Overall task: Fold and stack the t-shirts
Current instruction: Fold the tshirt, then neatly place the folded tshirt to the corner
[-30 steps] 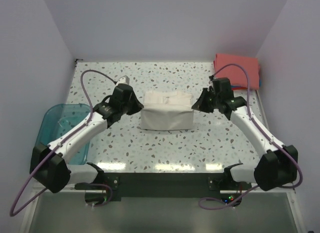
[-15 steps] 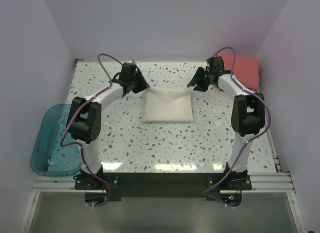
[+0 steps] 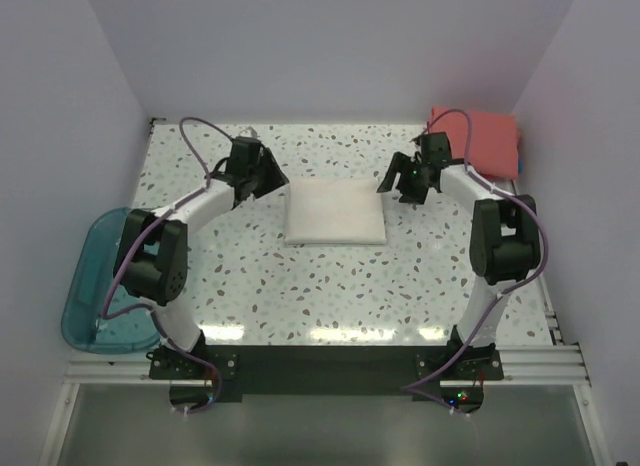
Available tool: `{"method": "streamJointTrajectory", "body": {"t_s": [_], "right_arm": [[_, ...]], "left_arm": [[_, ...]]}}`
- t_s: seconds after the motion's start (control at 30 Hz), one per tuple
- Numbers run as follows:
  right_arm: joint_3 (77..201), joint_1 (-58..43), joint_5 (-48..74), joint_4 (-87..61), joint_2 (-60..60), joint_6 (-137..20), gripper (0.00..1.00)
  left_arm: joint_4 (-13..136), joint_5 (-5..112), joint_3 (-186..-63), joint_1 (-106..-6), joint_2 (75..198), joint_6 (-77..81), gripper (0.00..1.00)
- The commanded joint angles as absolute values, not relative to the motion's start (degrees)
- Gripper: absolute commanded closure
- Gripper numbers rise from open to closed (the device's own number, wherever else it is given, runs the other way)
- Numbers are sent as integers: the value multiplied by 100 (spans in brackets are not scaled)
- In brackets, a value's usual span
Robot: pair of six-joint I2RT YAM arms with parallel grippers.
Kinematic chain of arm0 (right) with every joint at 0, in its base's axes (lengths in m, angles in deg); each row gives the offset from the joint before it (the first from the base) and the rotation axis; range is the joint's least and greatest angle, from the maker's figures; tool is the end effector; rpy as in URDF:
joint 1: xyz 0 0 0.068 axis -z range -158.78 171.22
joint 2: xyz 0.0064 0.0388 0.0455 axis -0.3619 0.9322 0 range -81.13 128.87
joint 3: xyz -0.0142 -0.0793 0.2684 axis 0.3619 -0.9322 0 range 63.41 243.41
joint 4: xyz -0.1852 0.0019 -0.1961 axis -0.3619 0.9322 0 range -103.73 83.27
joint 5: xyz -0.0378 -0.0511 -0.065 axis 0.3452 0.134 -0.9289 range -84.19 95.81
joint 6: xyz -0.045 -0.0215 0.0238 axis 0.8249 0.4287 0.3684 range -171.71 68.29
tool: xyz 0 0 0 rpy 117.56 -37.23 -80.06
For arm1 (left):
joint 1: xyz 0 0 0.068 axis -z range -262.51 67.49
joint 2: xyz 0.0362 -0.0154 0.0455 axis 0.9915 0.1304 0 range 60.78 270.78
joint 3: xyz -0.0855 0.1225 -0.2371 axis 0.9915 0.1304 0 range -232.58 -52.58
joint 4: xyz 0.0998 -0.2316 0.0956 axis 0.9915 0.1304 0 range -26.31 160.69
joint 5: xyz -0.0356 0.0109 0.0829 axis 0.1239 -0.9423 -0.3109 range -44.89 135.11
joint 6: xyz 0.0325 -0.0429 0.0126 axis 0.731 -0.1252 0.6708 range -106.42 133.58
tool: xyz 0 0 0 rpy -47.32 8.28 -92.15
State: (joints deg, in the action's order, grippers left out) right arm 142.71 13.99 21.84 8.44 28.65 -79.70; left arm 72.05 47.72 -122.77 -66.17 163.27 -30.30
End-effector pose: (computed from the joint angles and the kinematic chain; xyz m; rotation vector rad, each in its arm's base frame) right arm 0.4231 0.0641 0.2045 0.3385 2.5183 0.6003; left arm 0.3928 -0.1170 0.2211 -0.5362 2.2908 -0.5885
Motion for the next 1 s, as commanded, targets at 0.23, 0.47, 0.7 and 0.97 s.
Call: {"method": "streamJointTrajectory", "body": {"t_s": [0.23, 0.47, 0.7, 0.97], "right_arm": [[13891, 1023, 1838, 130, 3058, -7605, 28], [13759, 628, 1434, -73, 3304, -7808, 39], [13854, 452, 986, 15, 3252, -7861, 88], [14733, 487, -226, 1033, 3164, -6860, 100]], "left_arm": [[7353, 3869, -11893, -5597, 16281, -2914, 79], [7292, 3904, -11753, -5544, 16694, -2984, 82], [7519, 3782, -12163, -5561, 16634, -2844, 80], [8662, 3632, -13414, -5720, 16090, -2395, 73]]}}
